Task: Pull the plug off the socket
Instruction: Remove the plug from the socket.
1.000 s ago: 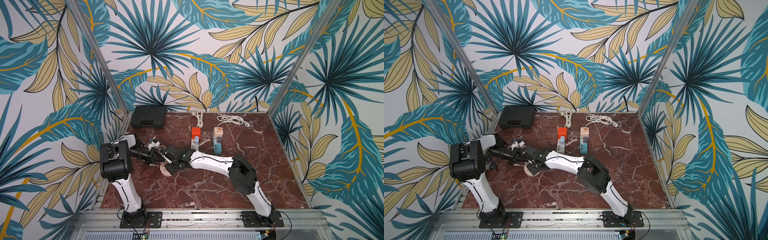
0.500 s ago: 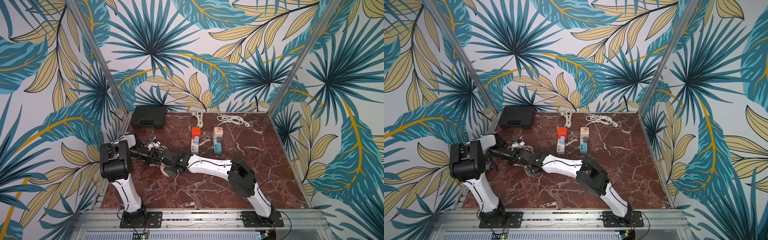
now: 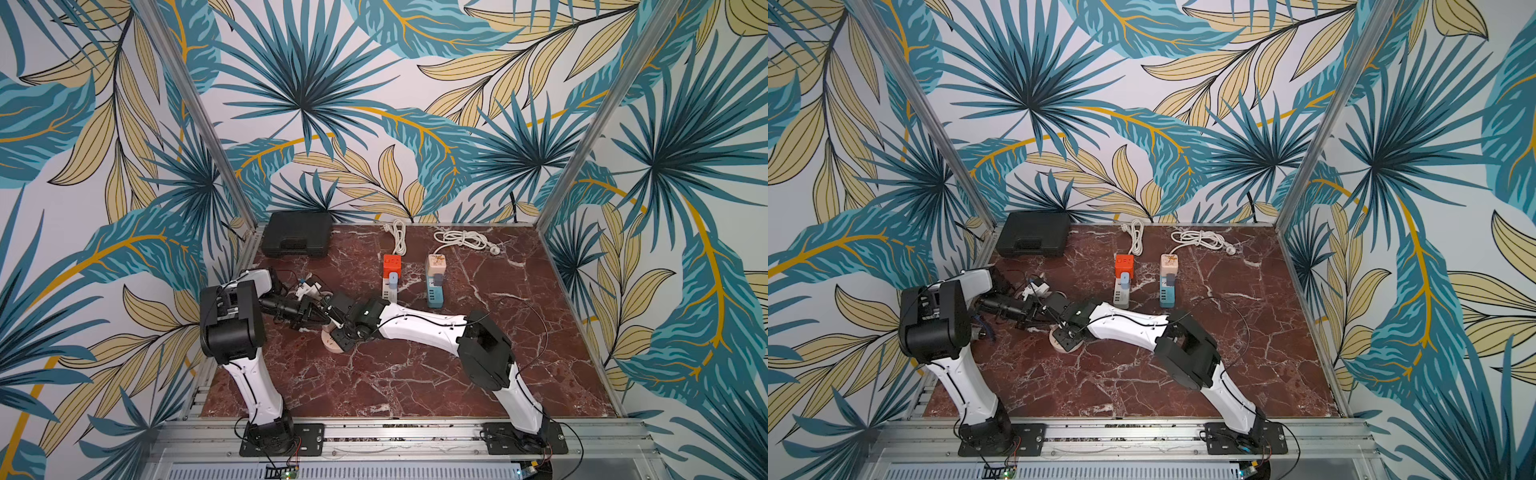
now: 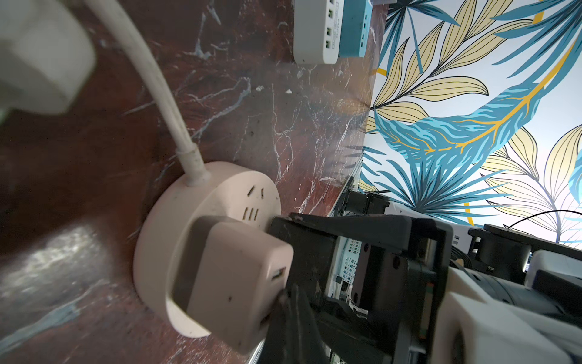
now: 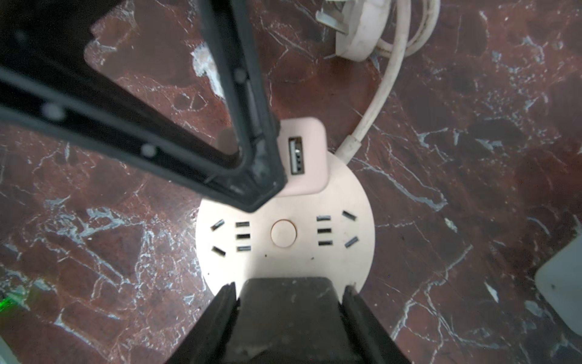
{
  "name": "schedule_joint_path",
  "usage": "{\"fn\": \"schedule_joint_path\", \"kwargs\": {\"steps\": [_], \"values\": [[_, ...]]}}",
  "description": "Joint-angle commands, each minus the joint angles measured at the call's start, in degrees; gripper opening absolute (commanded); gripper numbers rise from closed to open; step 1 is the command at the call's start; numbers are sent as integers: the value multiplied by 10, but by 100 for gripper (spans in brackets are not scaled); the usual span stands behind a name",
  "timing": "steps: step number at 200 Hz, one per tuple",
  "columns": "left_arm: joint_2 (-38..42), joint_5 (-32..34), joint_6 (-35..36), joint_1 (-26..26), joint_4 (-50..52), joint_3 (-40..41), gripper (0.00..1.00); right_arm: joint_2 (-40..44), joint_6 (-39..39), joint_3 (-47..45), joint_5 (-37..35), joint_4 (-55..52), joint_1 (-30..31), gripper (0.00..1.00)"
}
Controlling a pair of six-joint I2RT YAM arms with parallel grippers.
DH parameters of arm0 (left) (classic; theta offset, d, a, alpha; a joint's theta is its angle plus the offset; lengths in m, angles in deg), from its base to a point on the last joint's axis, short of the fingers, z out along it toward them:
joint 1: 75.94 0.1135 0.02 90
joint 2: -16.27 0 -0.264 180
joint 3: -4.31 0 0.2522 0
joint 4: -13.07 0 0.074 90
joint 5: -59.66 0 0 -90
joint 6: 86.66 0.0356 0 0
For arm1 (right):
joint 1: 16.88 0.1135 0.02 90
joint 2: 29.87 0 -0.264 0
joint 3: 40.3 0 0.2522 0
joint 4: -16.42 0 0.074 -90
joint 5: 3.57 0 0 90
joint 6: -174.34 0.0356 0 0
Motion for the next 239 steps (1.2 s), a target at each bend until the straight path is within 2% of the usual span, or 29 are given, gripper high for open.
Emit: {"fn": "schedule_joint_path", "kwargs": {"steps": [1, 32, 62, 107, 160, 204, 239], "values": [[-37, 169, 2, 2, -96, 27, 0, 37, 28, 23, -28, 17, -11, 22], [-37, 169, 1, 2, -97, 27, 0, 33, -15, 18, -108, 20, 17, 22], [-39, 170, 1, 2, -99, 27, 0, 21, -33, 20, -132, 21, 28, 22], [-42, 170, 1, 2, -102, 28, 0, 25, -44, 13, -122, 39, 31, 22], [-40, 168, 1, 2, -103, 30, 0, 68, -3, 18, -54, 26, 12, 22], [-33, 166, -2, 2, -107, 31, 0, 140, 30, 13, -37, -29, -11, 22], [-27, 170, -3, 2, -107, 30, 0, 239, 73, -34, -65, -112, -75, 22]]}}
